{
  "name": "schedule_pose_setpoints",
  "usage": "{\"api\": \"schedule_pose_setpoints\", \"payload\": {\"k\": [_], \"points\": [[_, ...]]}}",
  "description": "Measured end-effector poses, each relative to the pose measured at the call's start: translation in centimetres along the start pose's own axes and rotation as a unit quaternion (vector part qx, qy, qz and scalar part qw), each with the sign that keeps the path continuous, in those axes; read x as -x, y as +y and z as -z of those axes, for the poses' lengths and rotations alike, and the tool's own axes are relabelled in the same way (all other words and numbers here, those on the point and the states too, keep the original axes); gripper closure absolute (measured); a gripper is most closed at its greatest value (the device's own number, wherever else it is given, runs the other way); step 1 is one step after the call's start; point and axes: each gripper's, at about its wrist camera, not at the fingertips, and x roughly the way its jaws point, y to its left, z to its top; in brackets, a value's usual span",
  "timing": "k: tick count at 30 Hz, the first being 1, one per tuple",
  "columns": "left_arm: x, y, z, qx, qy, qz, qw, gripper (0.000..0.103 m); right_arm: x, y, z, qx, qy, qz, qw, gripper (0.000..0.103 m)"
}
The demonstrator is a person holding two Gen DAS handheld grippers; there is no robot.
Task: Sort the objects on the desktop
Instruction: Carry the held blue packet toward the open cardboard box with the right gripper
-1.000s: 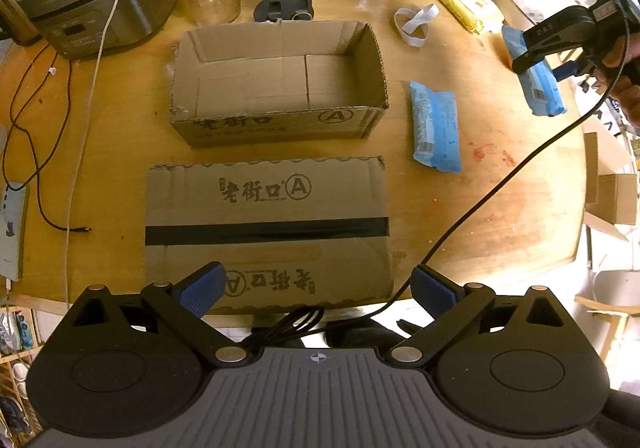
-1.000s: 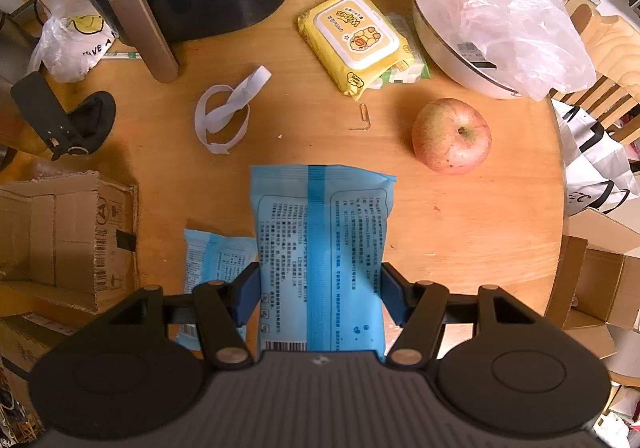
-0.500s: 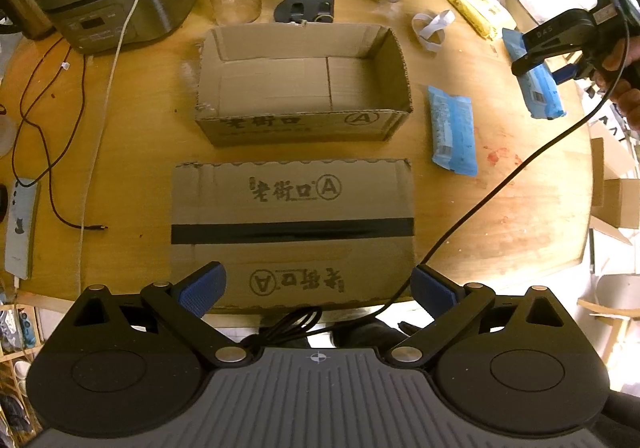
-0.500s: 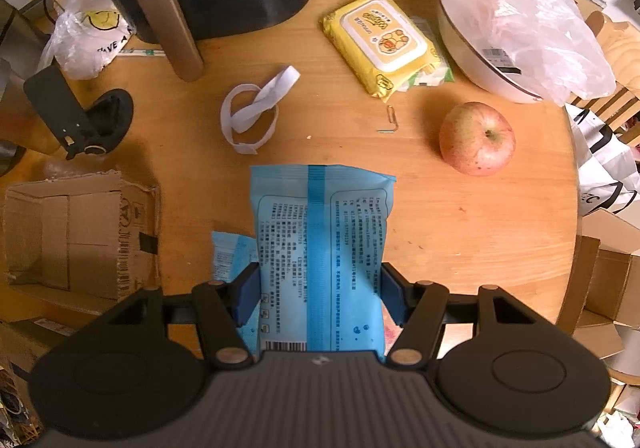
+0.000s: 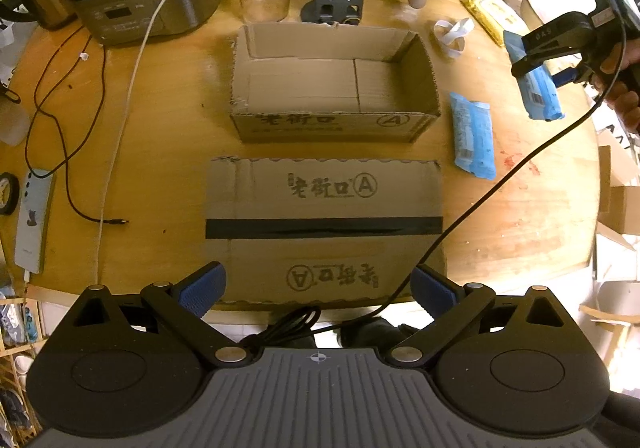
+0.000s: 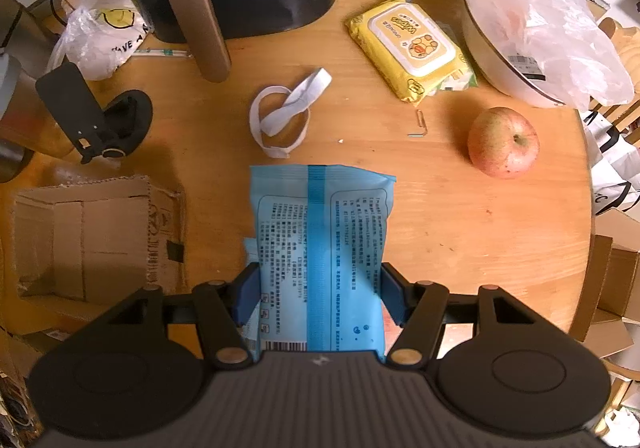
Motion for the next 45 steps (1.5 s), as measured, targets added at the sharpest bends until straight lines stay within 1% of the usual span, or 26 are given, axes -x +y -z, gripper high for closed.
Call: {"api": "schedule_pose_setpoints", "payload": {"k": [12, 45], "points": [[0.2, 2.0, 0.1, 0.003, 0.0, 0.002, 1.0, 0.002, -0.1, 2.4, 0.2, 0.001, -0.003, -0.002, 1.0, 0.043], [0.2, 5.4, 0.3, 0.016, 0.001, 0.012, 0.9998, 0.002, -0.1, 8.1, -0.1, 0.018, -0.013, -0.013, 1.0, 0.042]]}}
